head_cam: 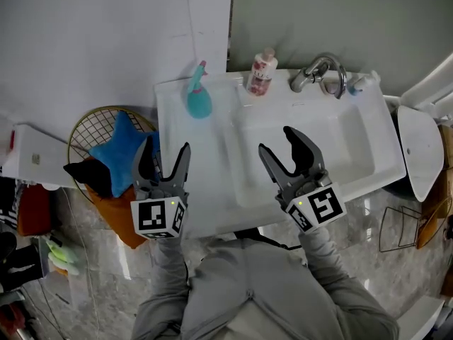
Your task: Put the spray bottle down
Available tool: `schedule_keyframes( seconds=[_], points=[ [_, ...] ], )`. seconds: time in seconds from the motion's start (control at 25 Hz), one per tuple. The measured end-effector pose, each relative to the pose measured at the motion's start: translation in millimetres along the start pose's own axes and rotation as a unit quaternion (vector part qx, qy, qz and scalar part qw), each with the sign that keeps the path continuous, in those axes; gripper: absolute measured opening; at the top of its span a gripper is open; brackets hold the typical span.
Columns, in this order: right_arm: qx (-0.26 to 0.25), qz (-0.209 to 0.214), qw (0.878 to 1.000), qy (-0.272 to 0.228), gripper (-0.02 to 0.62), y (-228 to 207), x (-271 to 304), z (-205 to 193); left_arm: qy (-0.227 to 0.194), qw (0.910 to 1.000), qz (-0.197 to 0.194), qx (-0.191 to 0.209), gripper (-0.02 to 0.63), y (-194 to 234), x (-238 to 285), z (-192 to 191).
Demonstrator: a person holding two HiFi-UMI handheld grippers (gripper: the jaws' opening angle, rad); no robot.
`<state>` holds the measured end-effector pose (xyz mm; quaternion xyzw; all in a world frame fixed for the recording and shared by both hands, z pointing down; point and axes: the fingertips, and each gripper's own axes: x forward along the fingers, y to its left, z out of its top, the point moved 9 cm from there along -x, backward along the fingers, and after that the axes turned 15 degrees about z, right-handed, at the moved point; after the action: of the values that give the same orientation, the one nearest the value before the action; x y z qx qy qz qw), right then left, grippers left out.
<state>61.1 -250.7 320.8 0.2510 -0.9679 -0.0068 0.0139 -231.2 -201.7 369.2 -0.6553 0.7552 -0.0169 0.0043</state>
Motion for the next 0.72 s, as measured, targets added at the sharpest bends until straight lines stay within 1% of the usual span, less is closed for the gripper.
schedule_keyframes(
  seconds=[0.28,0.72],
  points=[
    [-0.011,0.005,1.0,0.0,0.239,36.7,-9.7,7.3,-0.015,0.9998,0.004,0.011,0.385,9.2,-44.2,13.0],
    [-0.027,-0.001,1.0,-0.006,0.238,72.5,-31.4,13.8,-0.033,0.9993,0.002,0.019,0.385,10.7,-81.2,24.0]
  ],
)
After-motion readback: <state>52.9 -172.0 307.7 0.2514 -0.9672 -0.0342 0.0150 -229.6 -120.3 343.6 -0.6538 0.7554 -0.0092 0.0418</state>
